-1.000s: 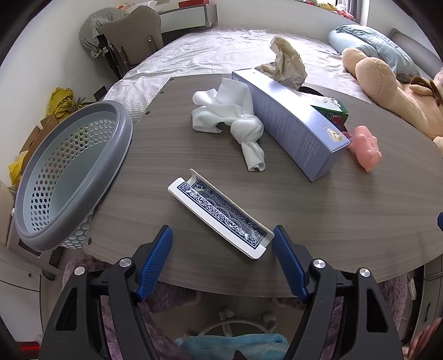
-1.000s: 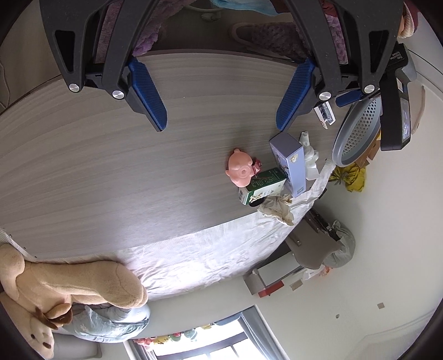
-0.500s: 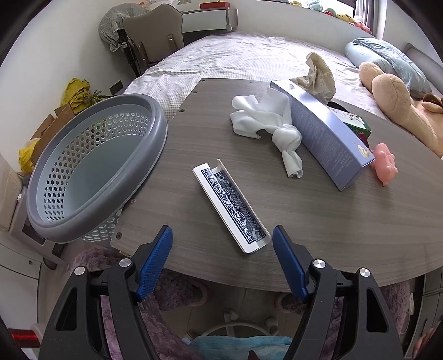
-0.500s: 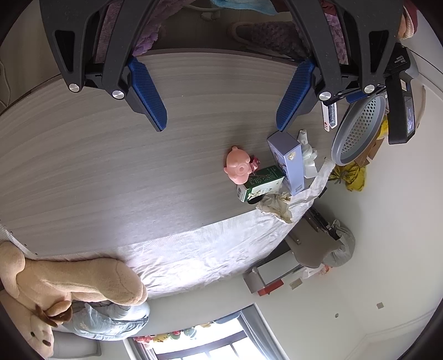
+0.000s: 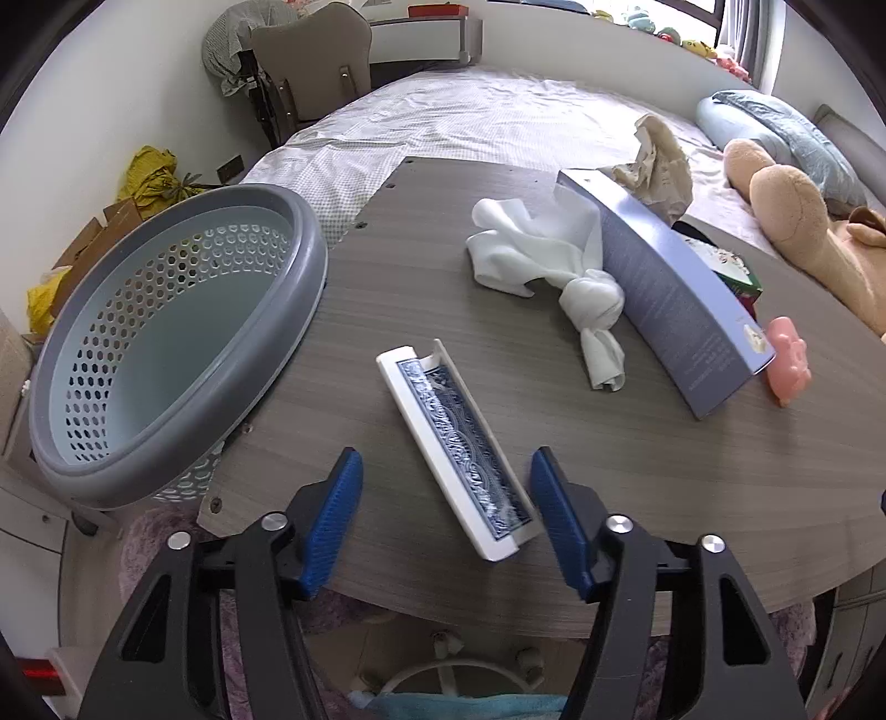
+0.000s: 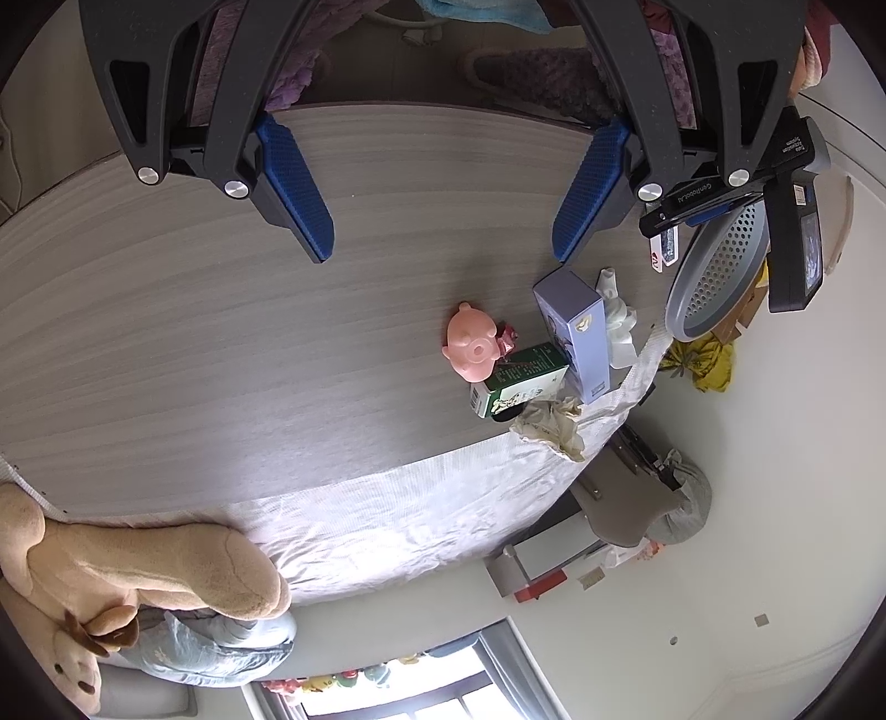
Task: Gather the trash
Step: 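Grasp the blue playing card box with the left gripper, then grasp the pink pig toy with the right gripper while left holds the card box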
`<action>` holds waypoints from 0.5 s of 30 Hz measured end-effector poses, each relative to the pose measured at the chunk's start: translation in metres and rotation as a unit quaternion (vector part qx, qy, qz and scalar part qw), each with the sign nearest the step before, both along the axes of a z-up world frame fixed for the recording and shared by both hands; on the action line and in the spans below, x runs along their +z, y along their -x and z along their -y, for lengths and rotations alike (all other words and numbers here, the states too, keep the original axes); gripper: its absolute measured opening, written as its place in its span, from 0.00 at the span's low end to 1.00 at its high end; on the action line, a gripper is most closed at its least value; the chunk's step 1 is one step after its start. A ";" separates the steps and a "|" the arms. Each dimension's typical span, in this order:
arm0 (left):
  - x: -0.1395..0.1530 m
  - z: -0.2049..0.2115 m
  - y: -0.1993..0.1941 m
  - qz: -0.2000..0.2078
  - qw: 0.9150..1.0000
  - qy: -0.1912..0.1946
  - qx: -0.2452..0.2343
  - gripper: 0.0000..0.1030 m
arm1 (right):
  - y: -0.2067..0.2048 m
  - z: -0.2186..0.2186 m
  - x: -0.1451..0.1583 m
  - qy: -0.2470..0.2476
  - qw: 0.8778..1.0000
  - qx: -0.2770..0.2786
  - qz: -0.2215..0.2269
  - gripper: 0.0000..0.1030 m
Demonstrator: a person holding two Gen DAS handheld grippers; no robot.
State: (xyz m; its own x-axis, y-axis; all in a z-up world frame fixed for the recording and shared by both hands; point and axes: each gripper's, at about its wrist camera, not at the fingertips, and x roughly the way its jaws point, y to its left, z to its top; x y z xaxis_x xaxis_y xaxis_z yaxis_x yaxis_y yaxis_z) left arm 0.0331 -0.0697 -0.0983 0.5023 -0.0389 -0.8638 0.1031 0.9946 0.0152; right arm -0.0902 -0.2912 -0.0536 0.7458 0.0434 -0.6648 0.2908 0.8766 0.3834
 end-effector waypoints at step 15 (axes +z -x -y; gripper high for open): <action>0.028 0.007 0.010 0.044 0.998 -0.001 -0.045 0.16 | -0.029 -0.001 -0.007 0.021 1.000 0.006 -0.020 0.77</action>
